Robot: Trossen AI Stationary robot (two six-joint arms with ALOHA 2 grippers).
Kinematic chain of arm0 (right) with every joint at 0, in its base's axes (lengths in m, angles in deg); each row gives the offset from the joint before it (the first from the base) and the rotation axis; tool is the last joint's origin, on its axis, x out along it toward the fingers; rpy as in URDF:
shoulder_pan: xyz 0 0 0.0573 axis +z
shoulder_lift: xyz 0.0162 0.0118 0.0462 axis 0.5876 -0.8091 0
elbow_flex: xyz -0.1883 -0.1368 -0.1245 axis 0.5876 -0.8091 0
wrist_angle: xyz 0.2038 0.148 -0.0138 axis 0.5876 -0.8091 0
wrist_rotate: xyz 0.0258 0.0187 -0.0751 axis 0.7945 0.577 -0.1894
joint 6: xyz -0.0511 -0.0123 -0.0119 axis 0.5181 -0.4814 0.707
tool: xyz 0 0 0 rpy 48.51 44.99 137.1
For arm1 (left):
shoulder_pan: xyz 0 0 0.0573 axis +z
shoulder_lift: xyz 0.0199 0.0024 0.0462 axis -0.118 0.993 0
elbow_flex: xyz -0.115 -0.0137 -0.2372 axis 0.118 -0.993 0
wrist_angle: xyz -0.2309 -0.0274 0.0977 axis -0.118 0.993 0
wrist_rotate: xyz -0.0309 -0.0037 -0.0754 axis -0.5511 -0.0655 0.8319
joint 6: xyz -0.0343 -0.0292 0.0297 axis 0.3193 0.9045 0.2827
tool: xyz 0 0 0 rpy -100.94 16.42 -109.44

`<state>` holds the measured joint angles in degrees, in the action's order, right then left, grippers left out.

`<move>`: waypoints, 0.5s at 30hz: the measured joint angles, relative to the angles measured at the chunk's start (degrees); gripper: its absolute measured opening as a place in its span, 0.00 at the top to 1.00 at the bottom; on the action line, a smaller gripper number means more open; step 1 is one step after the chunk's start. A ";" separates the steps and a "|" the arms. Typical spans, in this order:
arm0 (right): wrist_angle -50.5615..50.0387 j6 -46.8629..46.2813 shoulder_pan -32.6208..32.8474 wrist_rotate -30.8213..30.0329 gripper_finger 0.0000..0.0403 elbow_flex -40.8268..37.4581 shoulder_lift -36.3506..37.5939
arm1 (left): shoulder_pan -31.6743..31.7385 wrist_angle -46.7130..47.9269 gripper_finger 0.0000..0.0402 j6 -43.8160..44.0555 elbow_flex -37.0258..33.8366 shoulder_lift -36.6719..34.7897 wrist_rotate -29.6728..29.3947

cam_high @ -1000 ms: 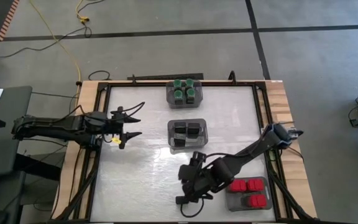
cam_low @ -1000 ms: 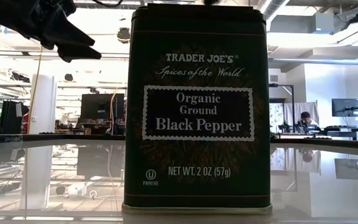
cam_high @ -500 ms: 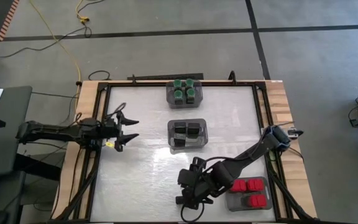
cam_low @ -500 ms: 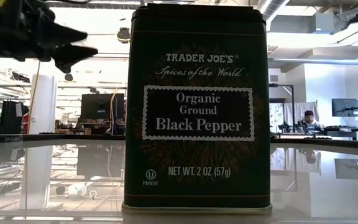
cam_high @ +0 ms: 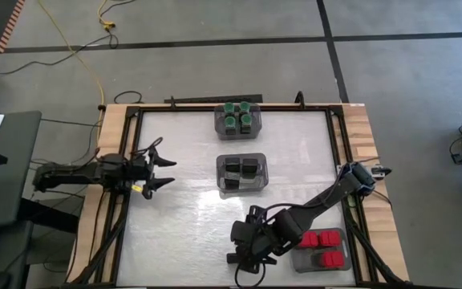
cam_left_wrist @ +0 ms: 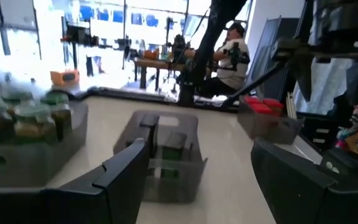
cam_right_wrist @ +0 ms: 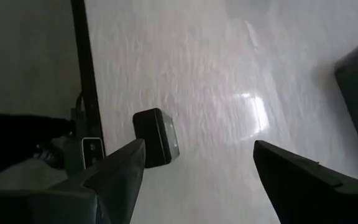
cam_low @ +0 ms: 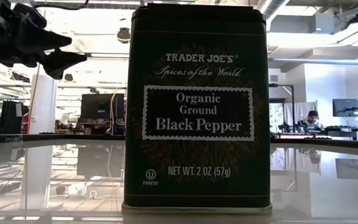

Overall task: Sort spices by type
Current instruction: Put the black seasoning can into the middle left black bin

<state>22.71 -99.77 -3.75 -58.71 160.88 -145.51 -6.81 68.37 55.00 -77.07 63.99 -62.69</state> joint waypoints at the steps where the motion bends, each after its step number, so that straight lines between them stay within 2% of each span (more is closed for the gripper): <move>1: 0.12 0.99 0.04 0.09 0.19 0.00 0.00 | 0.00 0.22 0.33 1.00 0.00 0.36 0.14; 5: 0.35 4.96 0.08 0.52 0.19 -0.02 -0.02 | 0.00 0.77 0.33 4.65 0.00 2.56 0.15; 9: 0.67 8.81 -0.01 0.45 0.19 -0.02 -1.13 | 0.00 0.88 0.33 4.45 0.00 3.55 0.04; 15: 3.19 10.32 0.38 2.82 0.19 -0.08 -6.47 | 0.00 1.14 0.33 4.25 0.00 4.24 0.02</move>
<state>25.90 -89.45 -3.38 -55.88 160.80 -151.98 -6.81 69.51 59.25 -77.07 68.22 -62.66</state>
